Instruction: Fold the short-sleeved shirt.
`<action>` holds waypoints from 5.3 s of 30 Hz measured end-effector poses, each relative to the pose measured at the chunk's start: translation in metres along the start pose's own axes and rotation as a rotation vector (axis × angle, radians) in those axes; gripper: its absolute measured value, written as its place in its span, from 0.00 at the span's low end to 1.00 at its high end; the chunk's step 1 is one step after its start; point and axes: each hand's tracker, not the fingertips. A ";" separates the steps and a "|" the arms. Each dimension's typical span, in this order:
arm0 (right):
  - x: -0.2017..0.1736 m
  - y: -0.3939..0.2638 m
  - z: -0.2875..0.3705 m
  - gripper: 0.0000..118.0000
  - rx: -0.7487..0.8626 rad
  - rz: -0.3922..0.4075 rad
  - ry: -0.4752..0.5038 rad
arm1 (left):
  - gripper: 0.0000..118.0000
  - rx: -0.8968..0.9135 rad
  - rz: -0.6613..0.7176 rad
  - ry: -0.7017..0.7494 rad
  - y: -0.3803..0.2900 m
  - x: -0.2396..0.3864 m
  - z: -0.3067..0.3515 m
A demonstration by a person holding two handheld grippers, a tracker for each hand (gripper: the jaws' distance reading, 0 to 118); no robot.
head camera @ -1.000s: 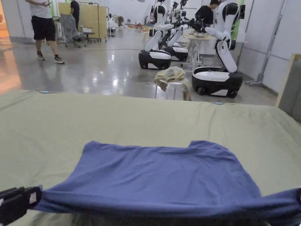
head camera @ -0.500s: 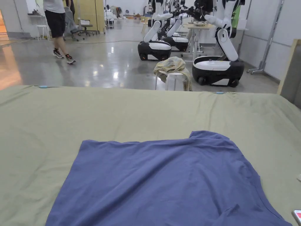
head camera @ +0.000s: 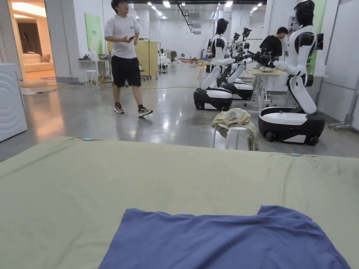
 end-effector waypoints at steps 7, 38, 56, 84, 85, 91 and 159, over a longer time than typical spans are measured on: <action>-0.045 0.005 0.002 0.00 0.019 0.139 0.071 | 0.03 0.002 -0.016 -0.128 -0.002 0.025 0.003; 0.012 -0.029 -0.006 0.00 -0.140 -0.034 0.008 | 0.40 -0.678 0.208 -0.197 -0.140 -0.058 -0.094; 0.089 -0.063 -0.006 0.54 -0.424 -0.192 -0.162 | 0.09 -0.815 0.123 -0.167 -0.151 -0.021 -0.119; 0.105 0.018 -0.238 0.07 -0.456 0.044 -0.098 | 0.07 -0.603 0.185 -0.180 -0.071 -0.043 -0.279; 0.106 0.018 -0.258 0.07 -0.473 0.055 -0.097 | 0.07 -0.630 0.162 -0.163 -0.075 -0.040 -0.296; 0.111 0.002 -0.327 0.36 -0.531 0.006 -0.135 | 0.21 -0.700 0.159 -0.134 -0.102 -0.032 -0.352; 0.130 -0.021 -0.197 0.51 -0.399 -0.258 -0.143 | 0.07 -0.901 0.149 -0.099 -0.134 -0.013 -0.330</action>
